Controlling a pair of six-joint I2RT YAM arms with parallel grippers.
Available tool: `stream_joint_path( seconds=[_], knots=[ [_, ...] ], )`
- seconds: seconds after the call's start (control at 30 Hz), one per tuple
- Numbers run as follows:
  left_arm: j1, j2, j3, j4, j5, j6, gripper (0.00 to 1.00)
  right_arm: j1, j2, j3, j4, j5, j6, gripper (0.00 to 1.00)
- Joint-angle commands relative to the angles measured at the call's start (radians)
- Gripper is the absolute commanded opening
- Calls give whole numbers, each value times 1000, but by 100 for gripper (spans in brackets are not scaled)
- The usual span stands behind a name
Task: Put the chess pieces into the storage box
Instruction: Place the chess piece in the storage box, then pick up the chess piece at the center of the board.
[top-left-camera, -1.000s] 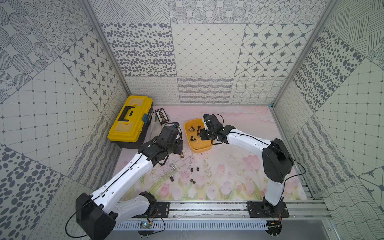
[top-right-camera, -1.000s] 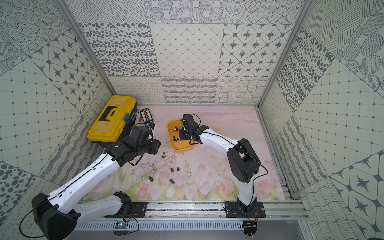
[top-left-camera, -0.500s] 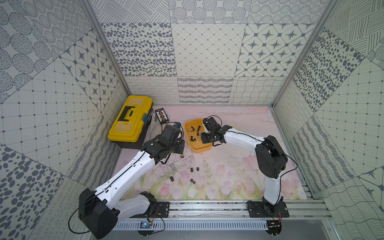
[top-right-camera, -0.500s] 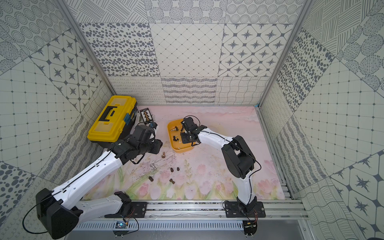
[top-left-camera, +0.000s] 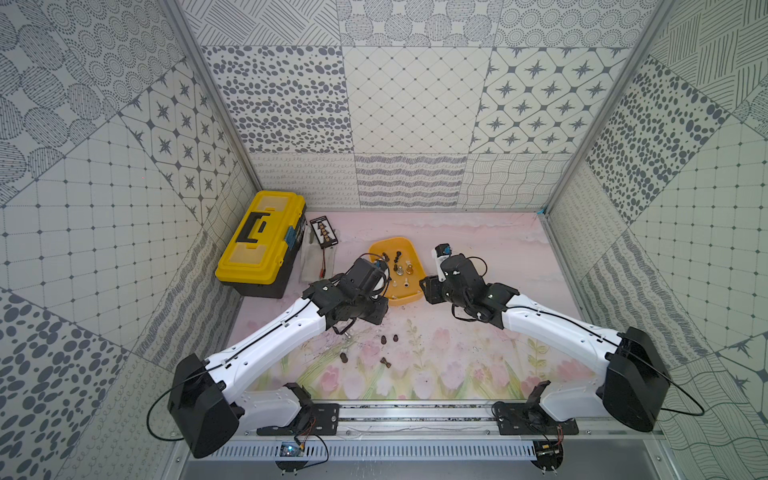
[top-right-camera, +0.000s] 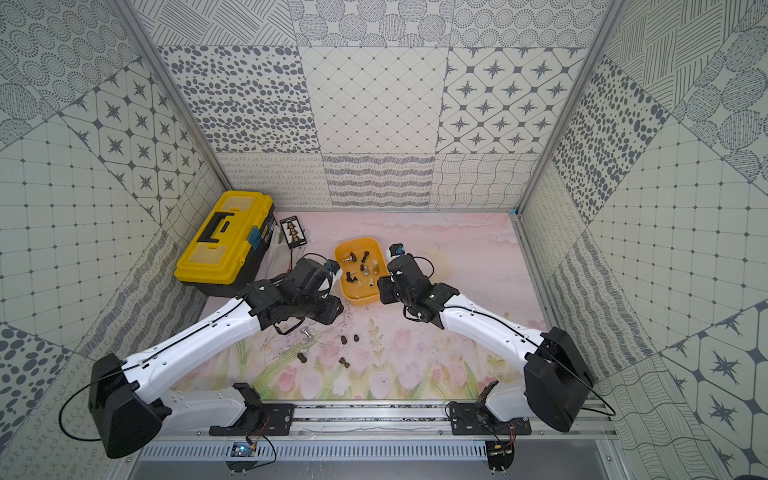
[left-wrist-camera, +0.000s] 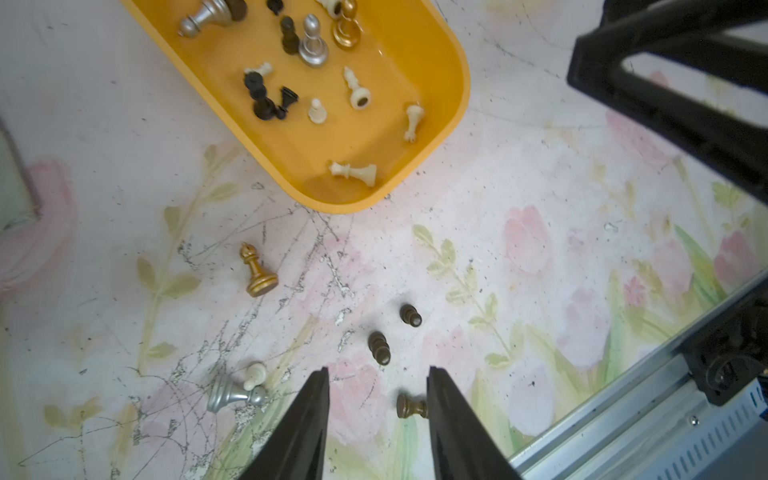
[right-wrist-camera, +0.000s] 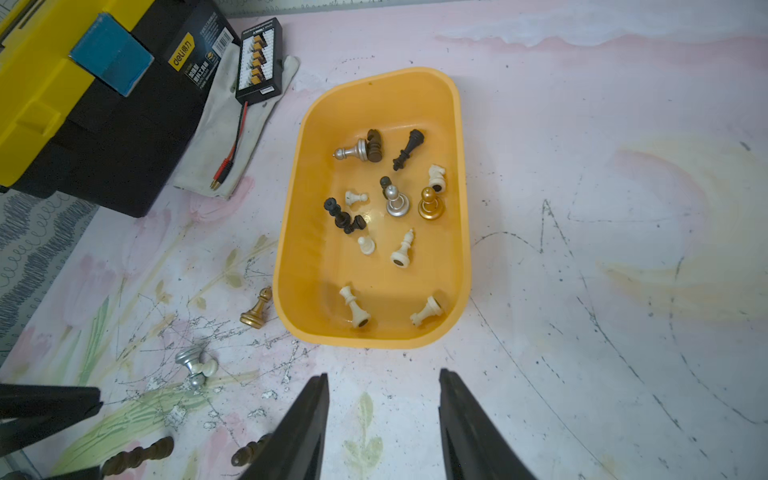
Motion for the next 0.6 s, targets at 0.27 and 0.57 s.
stream_joint_path(
  seconds=[0.27, 0.57],
  knots=[
    [-79, 92, -140, 18, 30, -89, 43, 0, -111, -85, 42, 74, 44, 50],
    [-95, 137, -216, 164, -3, -131, 40, 1, -125, -84, 25, 66, 50, 50]
  ],
)
